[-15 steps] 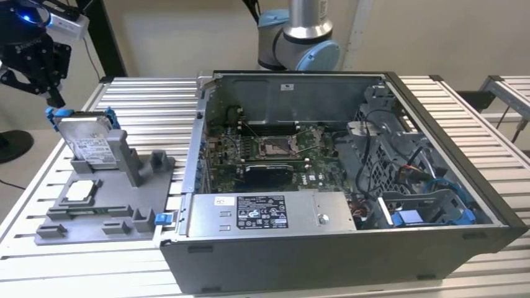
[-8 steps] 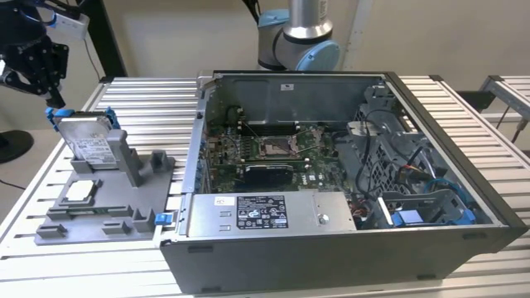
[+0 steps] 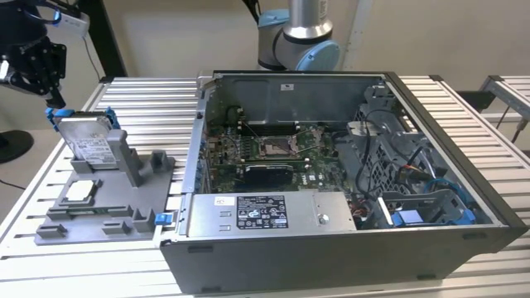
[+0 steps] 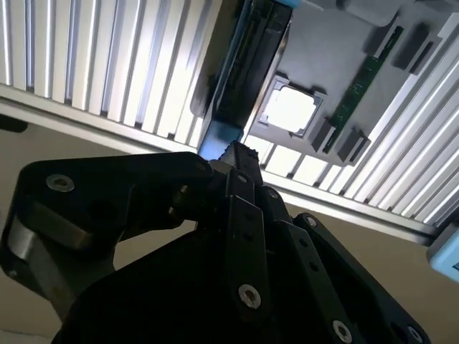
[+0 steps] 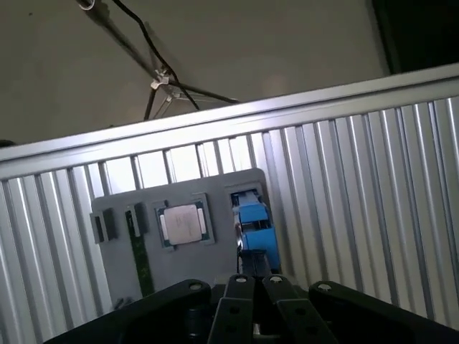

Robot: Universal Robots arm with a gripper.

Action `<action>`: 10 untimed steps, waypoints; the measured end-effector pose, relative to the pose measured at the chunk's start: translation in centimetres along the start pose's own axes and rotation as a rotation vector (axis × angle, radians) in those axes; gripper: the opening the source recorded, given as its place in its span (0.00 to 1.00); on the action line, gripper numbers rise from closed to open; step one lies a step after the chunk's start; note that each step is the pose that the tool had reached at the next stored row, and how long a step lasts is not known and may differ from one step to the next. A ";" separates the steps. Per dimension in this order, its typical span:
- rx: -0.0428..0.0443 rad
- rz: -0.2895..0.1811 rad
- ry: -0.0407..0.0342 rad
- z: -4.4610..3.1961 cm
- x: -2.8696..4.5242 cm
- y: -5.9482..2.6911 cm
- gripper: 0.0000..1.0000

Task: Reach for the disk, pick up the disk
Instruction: 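Pick up the disk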

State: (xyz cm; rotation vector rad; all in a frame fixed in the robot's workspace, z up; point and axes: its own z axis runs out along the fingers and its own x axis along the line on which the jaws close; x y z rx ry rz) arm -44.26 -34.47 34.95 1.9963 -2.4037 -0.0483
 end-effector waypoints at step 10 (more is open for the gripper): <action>-0.0001 -0.018 0.0007 0.00 0.00 -0.01 1.00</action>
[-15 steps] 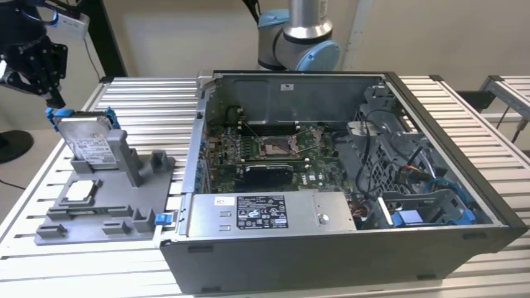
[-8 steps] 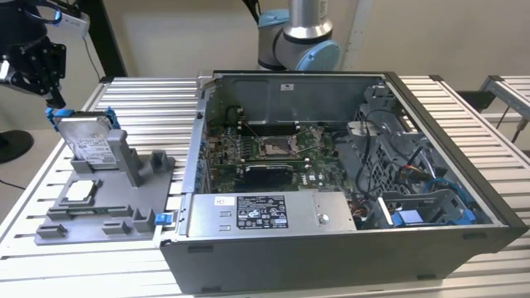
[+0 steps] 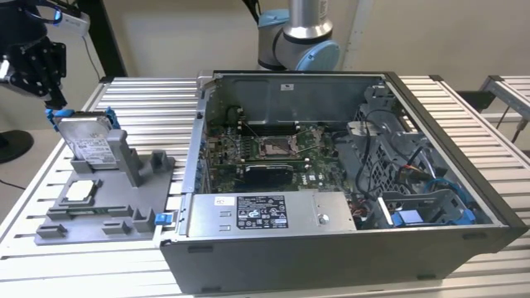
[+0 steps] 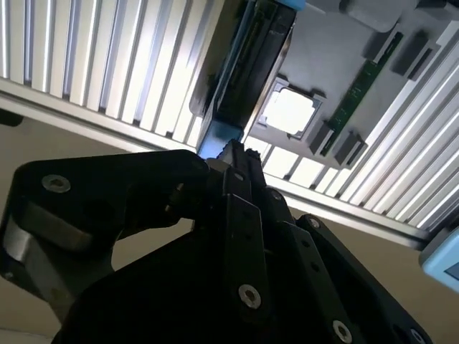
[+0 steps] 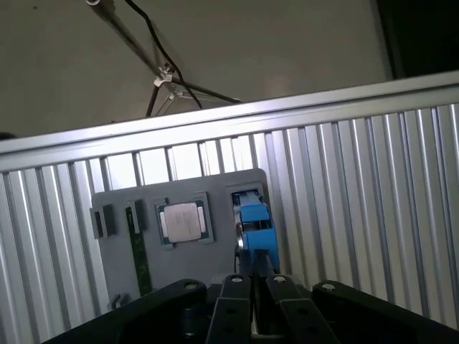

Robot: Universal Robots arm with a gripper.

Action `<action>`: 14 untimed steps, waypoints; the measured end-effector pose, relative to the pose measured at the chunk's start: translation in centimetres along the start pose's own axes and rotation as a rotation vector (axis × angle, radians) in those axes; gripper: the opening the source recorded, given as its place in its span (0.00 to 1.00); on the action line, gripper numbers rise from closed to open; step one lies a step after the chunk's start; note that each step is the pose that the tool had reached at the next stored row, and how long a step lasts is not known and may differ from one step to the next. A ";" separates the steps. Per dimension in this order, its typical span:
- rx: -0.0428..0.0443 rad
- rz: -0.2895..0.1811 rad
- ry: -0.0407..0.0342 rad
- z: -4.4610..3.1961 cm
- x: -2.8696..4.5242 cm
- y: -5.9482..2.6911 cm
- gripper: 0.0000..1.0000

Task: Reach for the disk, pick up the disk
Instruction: 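Pick up the disk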

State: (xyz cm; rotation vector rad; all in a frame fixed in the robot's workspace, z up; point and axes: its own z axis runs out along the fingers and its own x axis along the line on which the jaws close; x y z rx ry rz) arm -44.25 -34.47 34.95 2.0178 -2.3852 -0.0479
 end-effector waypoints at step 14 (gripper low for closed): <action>-0.0002 -0.020 0.0007 0.00 0.00 0.00 1.00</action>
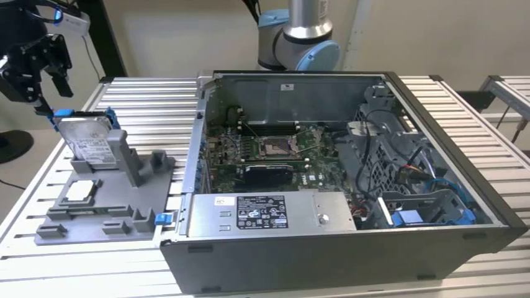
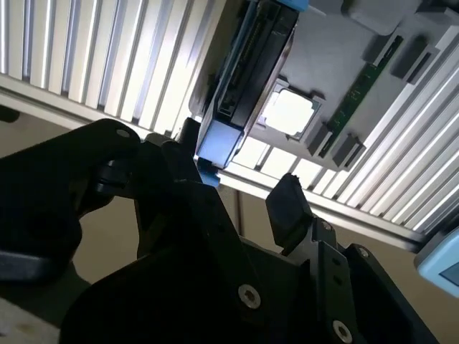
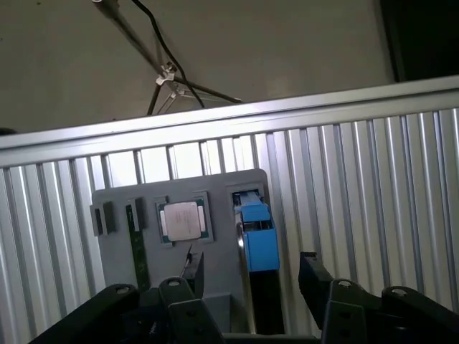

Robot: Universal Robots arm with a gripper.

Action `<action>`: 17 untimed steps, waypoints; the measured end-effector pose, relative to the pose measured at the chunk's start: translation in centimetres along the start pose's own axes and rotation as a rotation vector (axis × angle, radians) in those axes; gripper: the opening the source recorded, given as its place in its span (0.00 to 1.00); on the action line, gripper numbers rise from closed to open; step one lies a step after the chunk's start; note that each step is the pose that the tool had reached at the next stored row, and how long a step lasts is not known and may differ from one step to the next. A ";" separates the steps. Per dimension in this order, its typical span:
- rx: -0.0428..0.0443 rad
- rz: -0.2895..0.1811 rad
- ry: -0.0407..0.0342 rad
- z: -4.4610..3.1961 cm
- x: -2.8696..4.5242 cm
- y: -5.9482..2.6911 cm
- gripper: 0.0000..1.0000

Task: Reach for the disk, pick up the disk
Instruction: 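Pick up the disk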

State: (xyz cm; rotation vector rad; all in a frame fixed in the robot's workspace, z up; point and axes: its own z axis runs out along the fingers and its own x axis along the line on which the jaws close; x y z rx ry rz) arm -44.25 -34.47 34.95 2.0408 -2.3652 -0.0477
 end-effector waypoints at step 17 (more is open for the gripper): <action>-0.0001 -0.006 0.0002 0.88 -0.01 -0.06 1.00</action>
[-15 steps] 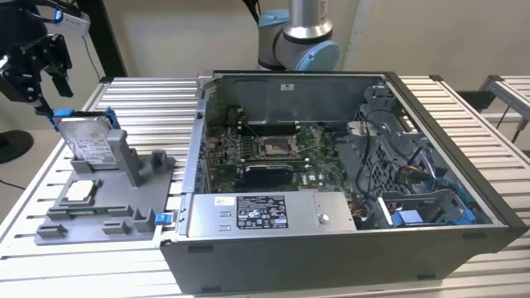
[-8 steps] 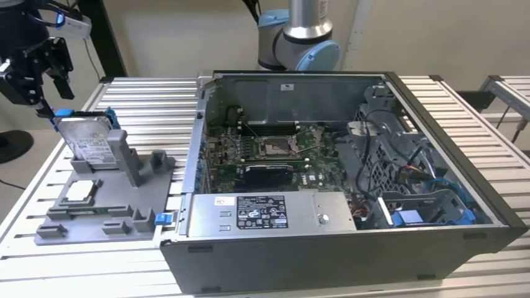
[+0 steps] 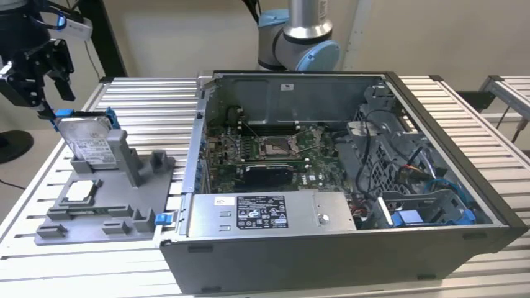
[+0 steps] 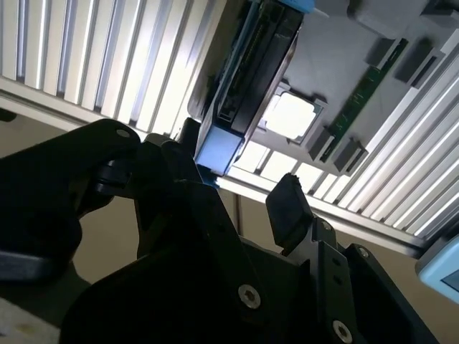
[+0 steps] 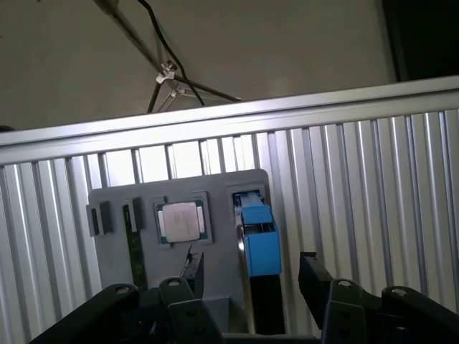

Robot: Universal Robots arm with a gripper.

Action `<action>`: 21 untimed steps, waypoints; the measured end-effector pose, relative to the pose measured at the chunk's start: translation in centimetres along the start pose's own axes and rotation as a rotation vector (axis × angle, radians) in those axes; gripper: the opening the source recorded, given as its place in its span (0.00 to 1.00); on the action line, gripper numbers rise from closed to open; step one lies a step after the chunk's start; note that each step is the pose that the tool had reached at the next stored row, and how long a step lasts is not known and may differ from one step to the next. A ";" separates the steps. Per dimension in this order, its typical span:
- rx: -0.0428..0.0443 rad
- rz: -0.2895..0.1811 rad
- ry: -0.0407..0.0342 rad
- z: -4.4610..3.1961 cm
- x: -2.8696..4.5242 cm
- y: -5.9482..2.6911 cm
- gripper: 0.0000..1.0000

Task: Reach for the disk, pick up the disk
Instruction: 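Pick up the disk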

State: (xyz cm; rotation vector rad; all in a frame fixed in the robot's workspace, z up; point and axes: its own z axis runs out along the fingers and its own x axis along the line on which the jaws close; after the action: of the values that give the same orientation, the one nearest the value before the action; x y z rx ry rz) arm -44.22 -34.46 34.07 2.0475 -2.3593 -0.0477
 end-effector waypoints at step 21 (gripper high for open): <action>0.0000 -0.009 0.0003 0.68 0.00 -0.05 1.00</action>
State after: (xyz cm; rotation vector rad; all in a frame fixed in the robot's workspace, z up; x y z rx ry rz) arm -44.19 -34.46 33.39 2.0582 -2.3498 -0.0475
